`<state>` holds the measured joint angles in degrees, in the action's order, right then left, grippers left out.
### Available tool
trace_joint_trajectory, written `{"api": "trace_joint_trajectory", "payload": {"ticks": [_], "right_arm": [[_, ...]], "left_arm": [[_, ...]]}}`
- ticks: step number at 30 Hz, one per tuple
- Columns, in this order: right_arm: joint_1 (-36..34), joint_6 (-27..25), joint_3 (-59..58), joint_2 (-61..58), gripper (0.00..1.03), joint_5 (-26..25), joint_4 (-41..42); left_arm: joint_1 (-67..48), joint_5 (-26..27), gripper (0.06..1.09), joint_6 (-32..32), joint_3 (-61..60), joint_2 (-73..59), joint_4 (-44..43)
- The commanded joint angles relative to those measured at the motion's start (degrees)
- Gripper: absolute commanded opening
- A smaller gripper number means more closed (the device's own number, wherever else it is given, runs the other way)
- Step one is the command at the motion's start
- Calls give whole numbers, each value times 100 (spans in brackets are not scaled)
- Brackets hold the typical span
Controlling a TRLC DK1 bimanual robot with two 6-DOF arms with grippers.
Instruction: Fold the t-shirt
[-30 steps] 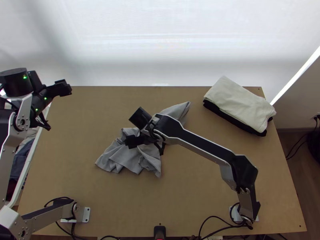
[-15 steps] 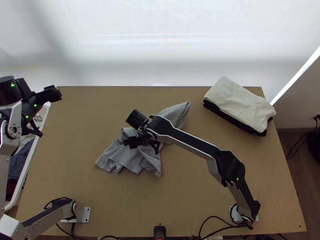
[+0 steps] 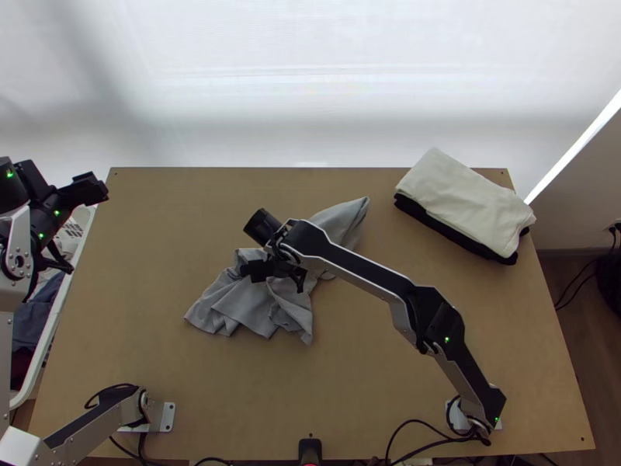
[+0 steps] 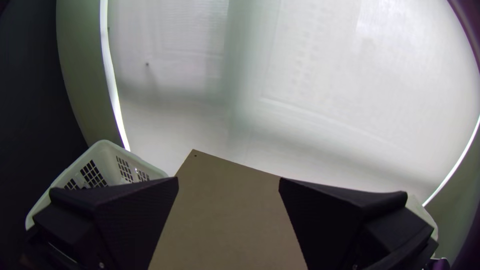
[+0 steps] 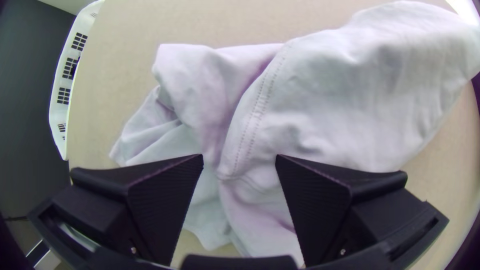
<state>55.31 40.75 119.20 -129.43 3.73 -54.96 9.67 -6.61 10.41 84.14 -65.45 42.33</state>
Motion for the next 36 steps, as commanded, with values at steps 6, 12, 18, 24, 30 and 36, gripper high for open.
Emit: {"api": "trace_joint_trajectory", "payload": {"ticks": [6, 12, 18, 24, 30, 36], "right_arm": [[15, 161, 121, -48, 57, 14, -208], [-29, 144, 95, -92, 34, 14, -217], [-47, 117, 69, -109, 34, 14, -217], [-3, 108, 104, -179, 34, 14, -217], [-3, 64, 253, -390, 35, 14, -217], [24, 3, 447, -566, 42, 14, -217]], "left_arm": [[114, 64, 104, -119, -82, 138, -23], [140, 64, 104, -119, -91, 129, -40], [228, 72, 104, -154, -117, 129, -40], [281, 72, 104, -180, -143, 138, -40], [378, 107, 104, -224, -152, 138, -40], [518, 222, 104, -250, -152, 138, -40]]}}
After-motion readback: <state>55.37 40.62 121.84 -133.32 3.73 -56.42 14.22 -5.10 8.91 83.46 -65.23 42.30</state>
